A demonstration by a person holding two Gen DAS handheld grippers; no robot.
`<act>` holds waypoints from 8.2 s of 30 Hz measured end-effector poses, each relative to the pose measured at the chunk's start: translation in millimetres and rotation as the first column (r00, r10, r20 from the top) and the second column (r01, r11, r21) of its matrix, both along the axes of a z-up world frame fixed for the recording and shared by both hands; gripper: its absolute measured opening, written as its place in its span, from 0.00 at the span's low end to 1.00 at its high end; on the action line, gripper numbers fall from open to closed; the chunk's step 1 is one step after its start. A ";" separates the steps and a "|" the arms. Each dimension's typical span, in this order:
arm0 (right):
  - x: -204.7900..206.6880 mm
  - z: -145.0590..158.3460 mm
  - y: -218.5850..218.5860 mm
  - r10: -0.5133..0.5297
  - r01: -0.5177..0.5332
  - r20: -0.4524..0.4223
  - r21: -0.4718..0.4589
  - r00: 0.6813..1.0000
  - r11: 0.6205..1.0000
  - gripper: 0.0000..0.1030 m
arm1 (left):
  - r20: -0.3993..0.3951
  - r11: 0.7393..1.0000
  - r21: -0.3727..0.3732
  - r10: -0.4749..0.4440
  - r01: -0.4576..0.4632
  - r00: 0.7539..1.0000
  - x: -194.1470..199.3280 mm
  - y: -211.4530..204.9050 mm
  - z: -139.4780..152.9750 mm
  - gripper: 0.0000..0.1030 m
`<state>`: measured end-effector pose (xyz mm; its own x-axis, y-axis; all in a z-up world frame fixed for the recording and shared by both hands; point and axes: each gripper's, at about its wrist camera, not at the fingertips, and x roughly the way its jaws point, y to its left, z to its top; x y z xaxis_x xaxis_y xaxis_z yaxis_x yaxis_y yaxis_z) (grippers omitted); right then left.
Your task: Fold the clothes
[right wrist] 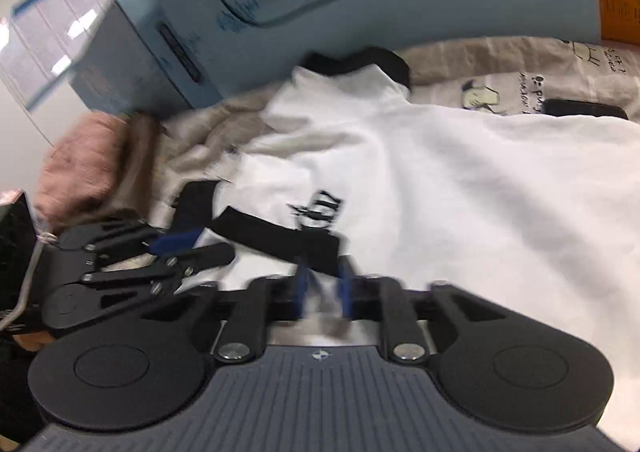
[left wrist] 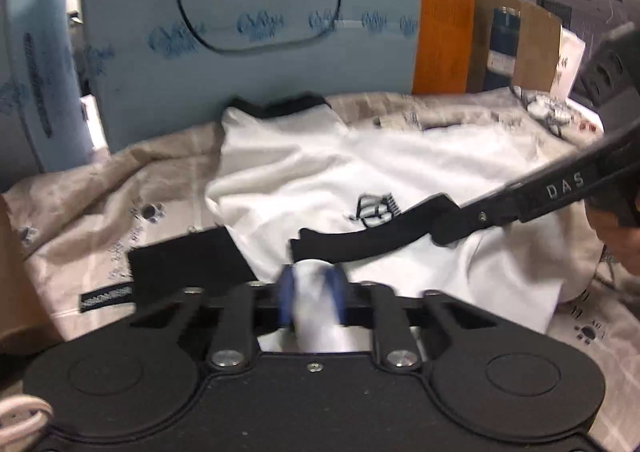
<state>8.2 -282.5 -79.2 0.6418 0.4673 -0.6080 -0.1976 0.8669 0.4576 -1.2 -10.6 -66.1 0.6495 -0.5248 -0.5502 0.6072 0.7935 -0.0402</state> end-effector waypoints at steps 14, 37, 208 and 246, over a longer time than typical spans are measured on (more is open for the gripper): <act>-205.8 71.0 17.3 0.063 -0.058 0.428 -0.025 0.902 0.998 0.08 | 0.335 0.868 -0.373 -0.205 0.329 0.920 -168.7 73.1 57.5 0.07; -266.5 20.0 -56.2 -0.323 0.306 0.288 0.103 0.902 0.947 0.56 | -0.128 0.891 -0.444 0.044 -0.097 0.991 -177.1 141.2 -1.6 0.39; -231.1 -8.5 -136.3 -0.534 0.532 -0.033 0.158 0.845 0.832 0.60 | -0.108 0.993 -0.114 0.001 -0.014 0.994 -112.5 67.3 -1.1 0.32; -227.7 -22.3 -152.2 -0.675 0.657 -0.033 0.267 0.737 0.704 0.25 | 0.130 0.968 0.201 -0.176 0.148 0.976 -142.7 77.3 4.2 0.67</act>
